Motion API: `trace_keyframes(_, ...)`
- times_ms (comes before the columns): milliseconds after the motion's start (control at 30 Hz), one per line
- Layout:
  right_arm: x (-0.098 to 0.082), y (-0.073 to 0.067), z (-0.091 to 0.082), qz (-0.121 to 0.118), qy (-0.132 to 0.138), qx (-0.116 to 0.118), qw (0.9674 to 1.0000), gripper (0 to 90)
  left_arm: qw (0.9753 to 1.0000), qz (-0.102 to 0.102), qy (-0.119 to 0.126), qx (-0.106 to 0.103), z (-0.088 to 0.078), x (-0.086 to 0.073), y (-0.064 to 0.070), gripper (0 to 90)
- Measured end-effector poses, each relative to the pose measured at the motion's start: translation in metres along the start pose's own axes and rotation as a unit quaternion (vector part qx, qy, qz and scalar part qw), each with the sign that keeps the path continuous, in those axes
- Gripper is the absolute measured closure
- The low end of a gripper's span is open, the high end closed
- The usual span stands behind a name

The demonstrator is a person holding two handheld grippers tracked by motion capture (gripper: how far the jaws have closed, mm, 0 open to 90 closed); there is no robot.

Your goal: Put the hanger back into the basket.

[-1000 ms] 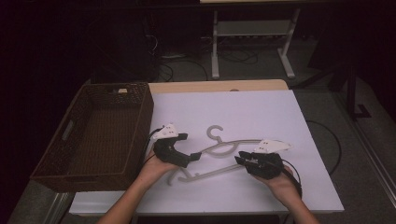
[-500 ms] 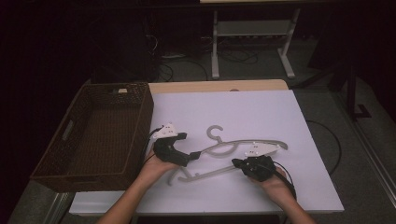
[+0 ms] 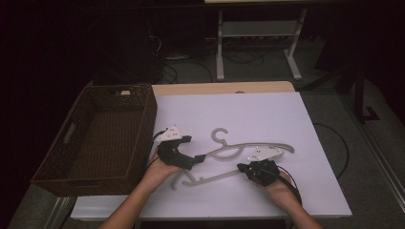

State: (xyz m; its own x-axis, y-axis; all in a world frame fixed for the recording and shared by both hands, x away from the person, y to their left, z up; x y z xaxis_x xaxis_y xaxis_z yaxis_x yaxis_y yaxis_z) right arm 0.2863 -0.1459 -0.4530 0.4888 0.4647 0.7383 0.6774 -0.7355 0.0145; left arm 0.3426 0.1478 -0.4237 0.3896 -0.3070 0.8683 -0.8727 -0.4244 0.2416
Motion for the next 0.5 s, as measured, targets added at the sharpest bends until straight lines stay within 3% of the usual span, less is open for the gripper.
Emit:
trace_keyframes(367, -0.002, -0.002, 0.003, -0.006, -0.007, -0.003, 1.0000, 89.6, 0.9999, 0.002, -0.015, 0.008, 0.005, 0.000, -0.004, 1.6)
trace_keyframes(467, -0.002, -0.002, 0.003, 0.000, -0.010, -0.003, 0.9999, 89.6, 0.9996, 0.005, -0.027, 0.005, 0.012, 0.000, -0.007, 14.0)
trace_keyframes(500, -0.002, -0.002, 0.003, -0.001, -0.009, -0.003, 1.0000, 89.6, 0.9988, 0.007, -0.047, 0.009, 0.018, 0.000, -0.009, 13.6)
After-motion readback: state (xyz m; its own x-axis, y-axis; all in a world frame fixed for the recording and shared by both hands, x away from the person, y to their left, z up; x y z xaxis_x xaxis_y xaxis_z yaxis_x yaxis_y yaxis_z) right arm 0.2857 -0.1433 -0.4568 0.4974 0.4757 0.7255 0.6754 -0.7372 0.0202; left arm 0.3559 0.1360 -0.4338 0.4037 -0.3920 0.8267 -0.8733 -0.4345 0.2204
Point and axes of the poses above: each handheld gripper's, and its own axes: z roughly forward along the jaws, x roughly out of its top, y roughly to its right, the point moved 1 cm from there along z, roughly forward along the jaws, and after that the axes turned 6 degrees about -x, right-handed, at the moved point
